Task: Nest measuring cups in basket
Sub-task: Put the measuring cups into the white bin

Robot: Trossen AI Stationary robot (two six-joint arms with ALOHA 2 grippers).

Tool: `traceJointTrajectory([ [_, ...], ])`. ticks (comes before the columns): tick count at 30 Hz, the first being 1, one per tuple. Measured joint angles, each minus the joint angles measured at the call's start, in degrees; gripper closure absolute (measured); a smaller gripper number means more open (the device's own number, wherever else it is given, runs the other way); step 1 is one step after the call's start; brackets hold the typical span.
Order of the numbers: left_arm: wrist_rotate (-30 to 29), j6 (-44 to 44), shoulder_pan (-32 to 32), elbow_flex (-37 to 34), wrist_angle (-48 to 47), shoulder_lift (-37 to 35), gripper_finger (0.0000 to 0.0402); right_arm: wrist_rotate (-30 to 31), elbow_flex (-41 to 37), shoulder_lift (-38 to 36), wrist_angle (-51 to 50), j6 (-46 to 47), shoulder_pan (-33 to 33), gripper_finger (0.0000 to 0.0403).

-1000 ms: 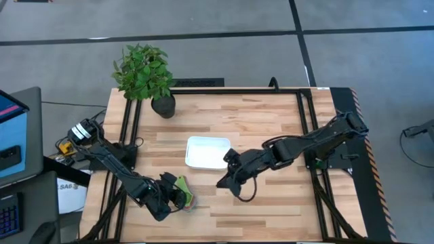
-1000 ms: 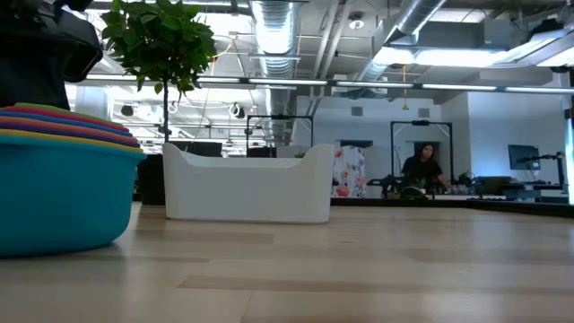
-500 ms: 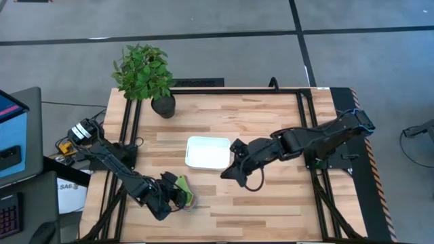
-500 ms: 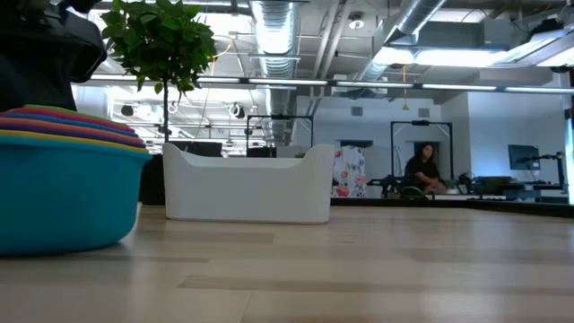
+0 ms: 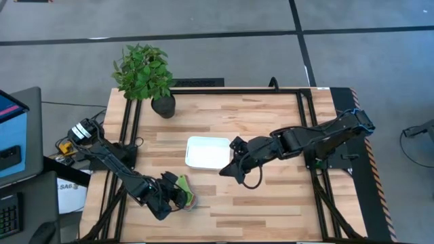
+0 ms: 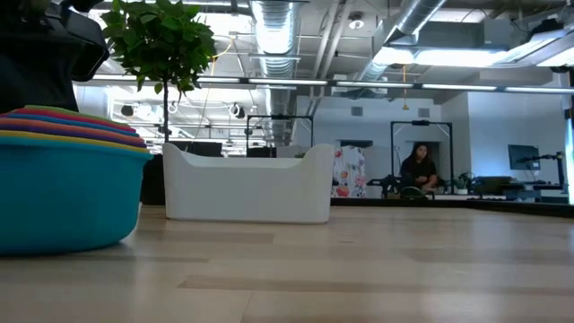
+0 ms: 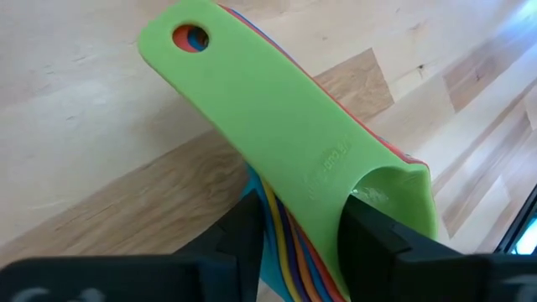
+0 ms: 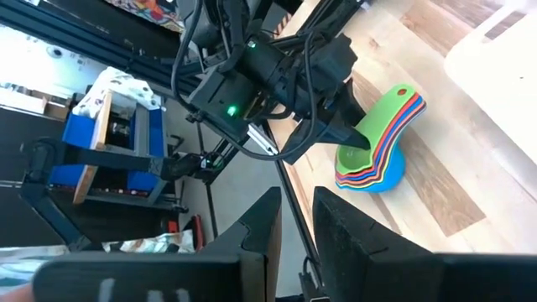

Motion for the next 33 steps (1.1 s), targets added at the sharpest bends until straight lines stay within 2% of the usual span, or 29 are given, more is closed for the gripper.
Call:
traceJointTrajectory([
  [5, 0.5, 0.6, 0.0, -0.2, -0.9, -1.6, 0.0288, 0.1, 0.0, 0.0, 0.0, 0.0, 0.0, 0.0308],
  [23, 1.8, 7.2, 2.7, -0.2, -6.3, -14.7, 0.0286, -0.1, 0.0, 0.0, -0.1, -1.6, -0.9, 0.0308],
  [29, 0.8, 12.1, 6.5, -0.1, -6.2, -20.4, 0.0287, -0.1, 0.0, -0.3, -0.5, -2.5, -0.9, 0.0308],
  [33, 0.7, 18.8, 11.3, -0.1, -4.9, -24.3, 0.0287, -0.1, 0.0, -1.1, -1.1, -2.8, -0.8, 0.0308],
])
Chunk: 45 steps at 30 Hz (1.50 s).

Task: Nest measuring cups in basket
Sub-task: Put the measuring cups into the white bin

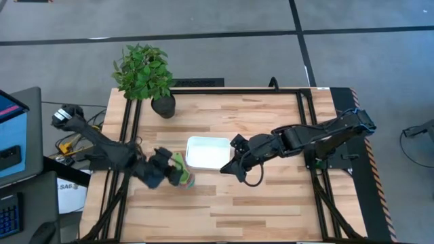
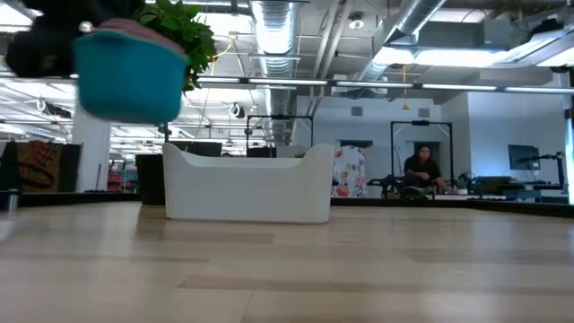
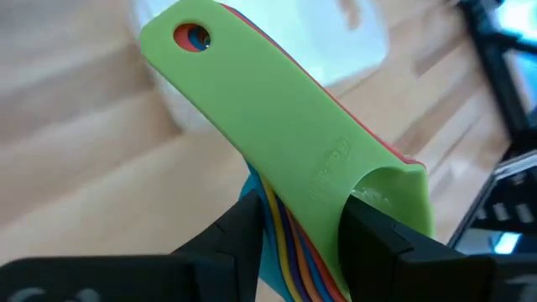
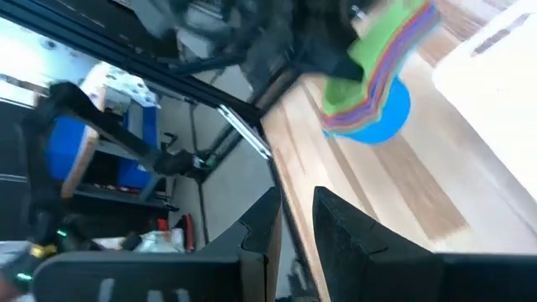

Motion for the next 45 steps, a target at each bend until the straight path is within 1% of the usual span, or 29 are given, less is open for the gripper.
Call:
traceJointTrajectory([
  [4, 1.3, 7.4, 6.4, 0.1, 3.9, -2.1, 0.0286, 1.0, 0.1, -2.3, -3.0, -0.3, 0.7, 0.0308],
  [6, 2.0, 10.8, 10.0, 0.1, 6.5, -2.2, 0.0286, 2.0, 0.0, -3.7, -6.8, -0.3, 1.1, 0.0308],
  [8, 2.3, 12.9, 13.5, 0.1, 8.8, -2.1, 0.0286, 4.3, 0.0, -5.0, -10.4, -0.3, 1.7, 0.0308],
  [11, 0.0, 12.7, 18.1, 0.1, 12.1, -0.8, 0.0286, 7.7, 0.0, -7.4, -15.4, 0.9, 2.6, 0.0308],
  [14, -3.5, 11.9, 21.0, 0.1, 17.0, 0.9, 0.0286, 10.1, 0.0, -9.4, -19.9, 2.2, 3.8, 0.0308],
  [16, -4.8, 11.3, 21.6, 0.1, 19.5, 2.5, 0.0286, 11.4, 0.0, -10.6, -22.3, 2.9, 4.5, 0.0308],
  [20, -5.4, 10.0, 21.7, 0.2, 23.1, 6.4, 0.0285, 13.7, 0.0, -13.1, -26.9, 3.2, 5.5, 0.0308],
  [26, -5.0, 4.8, 21.2, 0.4, 22.7, 12.7, 0.0285, 15.9, 0.0, -16.0, -33.2, 3.3, 5.5, 0.0308],
  [30, -5.0, 4.6, 21.1, 3.2, 22.2, 17.4, 0.0285, 16.2, 0.0, -17.1, -37.2, 2.9, 5.4, 0.0308],
  [33, -5.1, 5.1, 21.1, 6.9, 19.6, 21.4, 0.0285, 16.1, 0.0, -17.7, -40.1, 2.8, 5.1, 0.0308],
  [36, -5.1, 4.8, 21.1, 10.8, 14.0, 25.0, 0.0285, 16.1, 0.0, -17.9, -41.9, 2.8, 5.1, 0.0307],
  [40, -5.0, -0.2, 20.9, 14.7, 8.7, 28.0, 0.0285, 16.2, 0.0, -18.6, -44.0, 2.7, 5.6, 0.0307],
  [45, -3.9, -5.8, 20.8, 15.5, 6.7, 29.8, 0.0285, 16.8, 0.0, -19.8, -46.6, 2.5, 6.3, 0.0307],
])
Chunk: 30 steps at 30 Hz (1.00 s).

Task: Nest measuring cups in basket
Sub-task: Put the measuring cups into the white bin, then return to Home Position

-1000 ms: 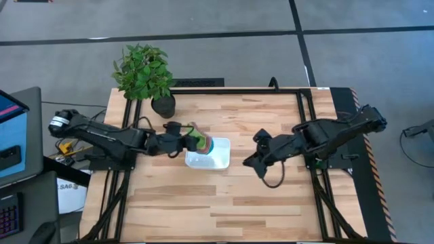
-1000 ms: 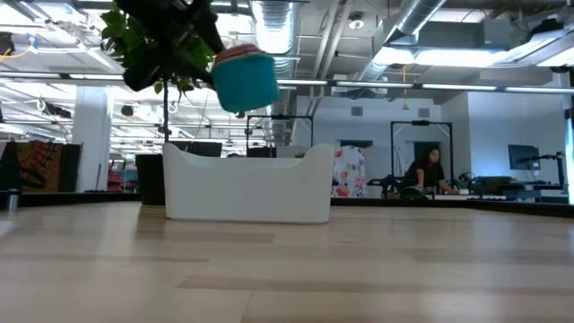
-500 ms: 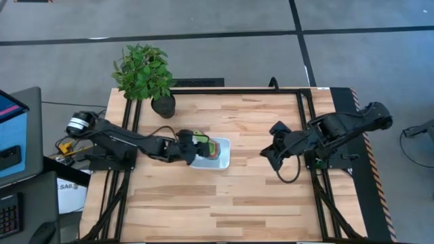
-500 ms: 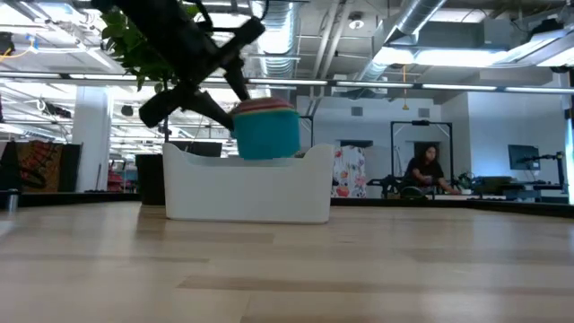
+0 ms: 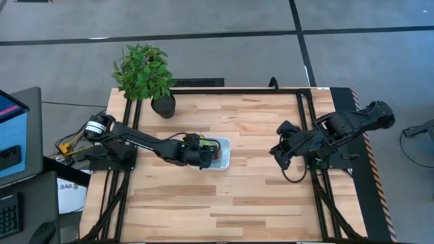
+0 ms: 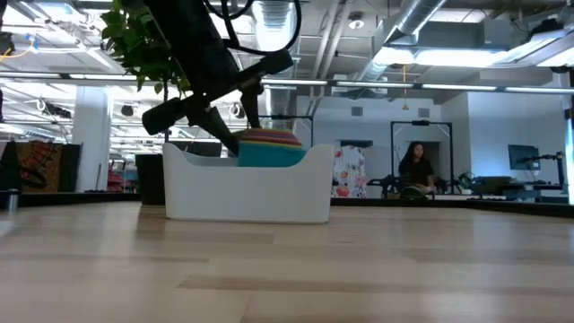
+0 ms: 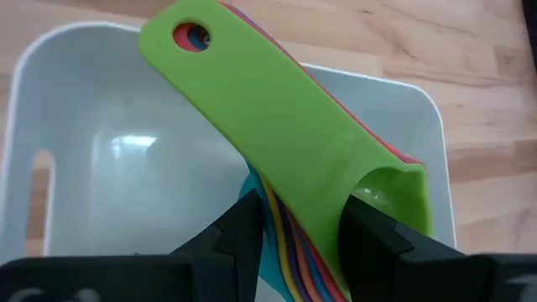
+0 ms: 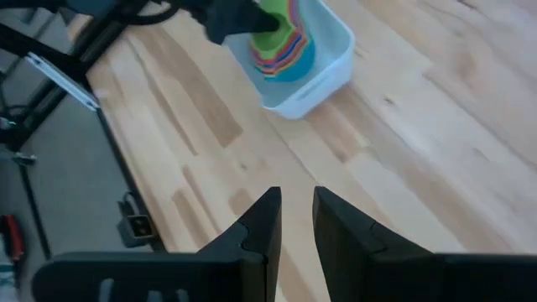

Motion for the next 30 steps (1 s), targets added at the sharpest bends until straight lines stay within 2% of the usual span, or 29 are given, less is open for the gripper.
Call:
traceJointTrajectory([
  [5, 0.5, -2.4, -0.1, 0.1, -0.4, 1.8, 0.0285, 1.6, 0.0, -1.0, -1.3, -0.4, 0.5, 0.0307],
  [14, 5.1, -2.5, -0.1, 0.0, 0.3, 2.6, 0.0281, 2.2, 0.0, -1.0, -1.2, -0.9, 0.6, 0.0307],
  [25, 7.9, -2.5, -0.1, 0.0, -0.6, 2.4, 0.0223, 5.1, 0.0, -1.0, -0.9, 0.1, 3.7, 0.0307],
  [30, 7.7, 2.3, -0.2, 0.6, -1.1, 0.4, 0.0194, 8.2, 0.0, -1.0, -1.1, -0.6, 5.4, 0.0308],
])
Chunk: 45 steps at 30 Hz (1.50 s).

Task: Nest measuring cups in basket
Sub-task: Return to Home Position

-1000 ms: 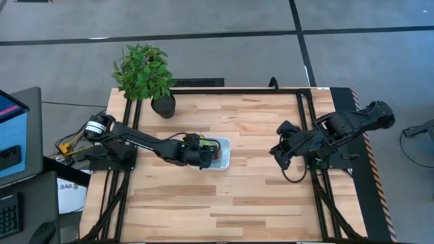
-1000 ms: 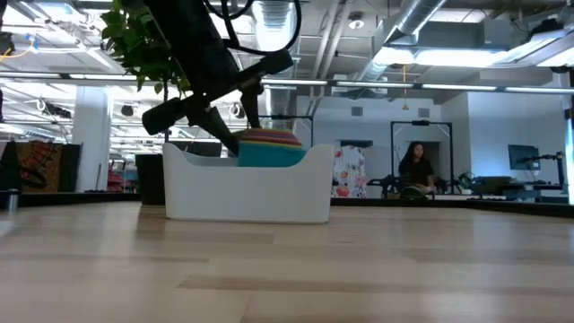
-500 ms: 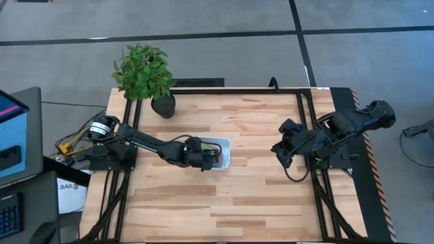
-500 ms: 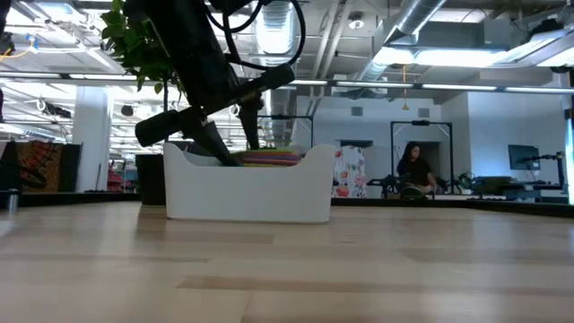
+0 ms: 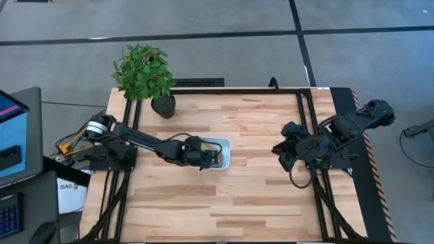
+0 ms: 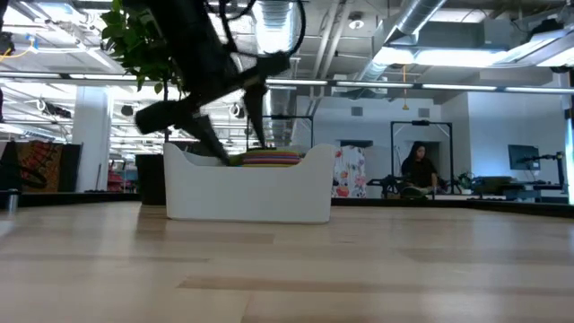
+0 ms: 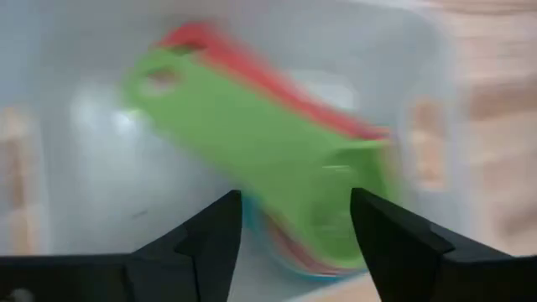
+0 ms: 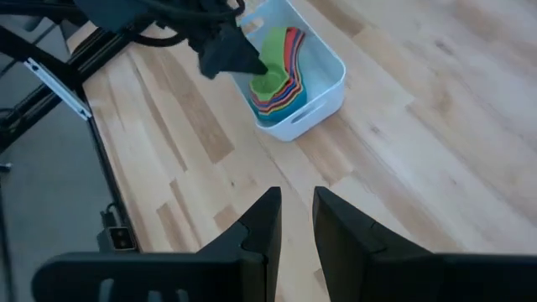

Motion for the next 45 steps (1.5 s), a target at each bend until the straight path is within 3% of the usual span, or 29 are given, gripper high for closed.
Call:
traceJointTrajectory([
  [7, -2.8, 9.0, -0.3, 3.0, -0.1, -4.9, 0.0175, 3.8, -1.2, -0.1, 0.8, -3.5, 2.5, 0.0308],
  [12, -7.3, 12.6, -1.6, 4.5, -1.8, -9.5, 0.0177, 4.4, -5.8, -0.2, 7.0, -4.2, 2.9, 0.0308],
  [23, -14.4, 24.0, -5.1, 4.6, -3.8, -20.4, 0.0177, -3.1, -13.1, -0.2, 30.9, -18.9, -1.0, 0.0308],
  [30, -14.6, 36.5, -5.4, 4.6, -8.7, -27.8, 0.0177, -0.9, -13.0, -2.3, 43.2, -27.3, -11.8, 0.0308],
  [33, -15.4, 40.5, -3.7, 4.6, -13.3, -31.7, 0.0178, -0.1, -13.0, -3.4, 42.9, -27.7, -16.9, 0.0308],
  [39, -14.5, 52.2, 2.9, 3.5, -16.6, -40.6, 0.0178, -4.5, -13.0, -3.7, 40.5, -24.4, -28.6, 0.0308],
  [45, -2.7, 65.9, 10.7, -3.4, -7.2, -48.3, 0.0205, -4.6, -13.0, -2.5, 33.1, -23.7, -36.8, 0.0308],
])
